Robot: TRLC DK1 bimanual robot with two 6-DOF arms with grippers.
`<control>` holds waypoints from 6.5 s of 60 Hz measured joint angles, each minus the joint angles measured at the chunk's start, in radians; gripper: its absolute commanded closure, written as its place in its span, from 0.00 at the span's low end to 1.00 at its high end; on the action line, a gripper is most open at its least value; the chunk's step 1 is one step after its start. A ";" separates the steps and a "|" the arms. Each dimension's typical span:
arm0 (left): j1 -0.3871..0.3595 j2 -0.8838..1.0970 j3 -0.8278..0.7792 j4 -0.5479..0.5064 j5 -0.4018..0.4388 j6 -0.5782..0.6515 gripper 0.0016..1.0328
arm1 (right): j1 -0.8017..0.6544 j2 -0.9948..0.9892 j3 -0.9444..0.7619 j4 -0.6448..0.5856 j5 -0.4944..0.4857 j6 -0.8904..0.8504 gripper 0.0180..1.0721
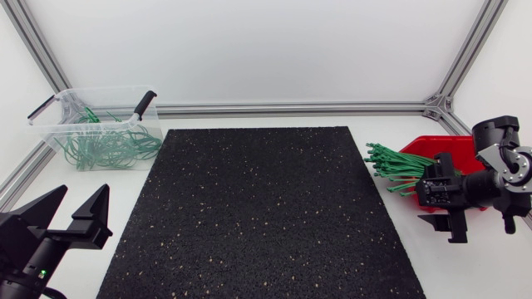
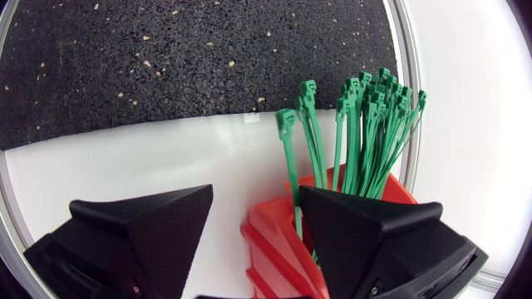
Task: Take a green cable tie from the red box, thread the tail through the head to close it, then place it in the transparent bin on the left.
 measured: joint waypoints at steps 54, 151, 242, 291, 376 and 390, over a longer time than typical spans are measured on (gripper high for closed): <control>-0.001 0.000 0.000 0.000 0.000 0.000 0.04 | 0.009 -0.039 -0.050 0.120 -0.006 -0.003 0.77; -0.008 0.000 0.000 0.000 0.000 0.000 0.04 | 0.372 -0.558 0.158 -0.075 0.101 0.469 0.95; -0.117 0.444 0.274 -0.033 0.338 -0.217 0.04 | 0.809 -0.024 0.339 -0.444 -0.650 1.317 0.95; -0.268 1.035 0.604 0.106 0.963 -0.370 0.04 | 0.721 0.086 0.254 0.225 -1.066 1.801 0.95; -0.387 1.278 0.722 0.345 1.079 -0.584 0.60 | 0.707 0.094 0.122 0.695 -1.109 2.255 0.95; -0.398 1.291 0.722 0.356 1.078 -0.584 0.61 | 0.707 0.094 0.122 0.696 -1.113 2.261 0.95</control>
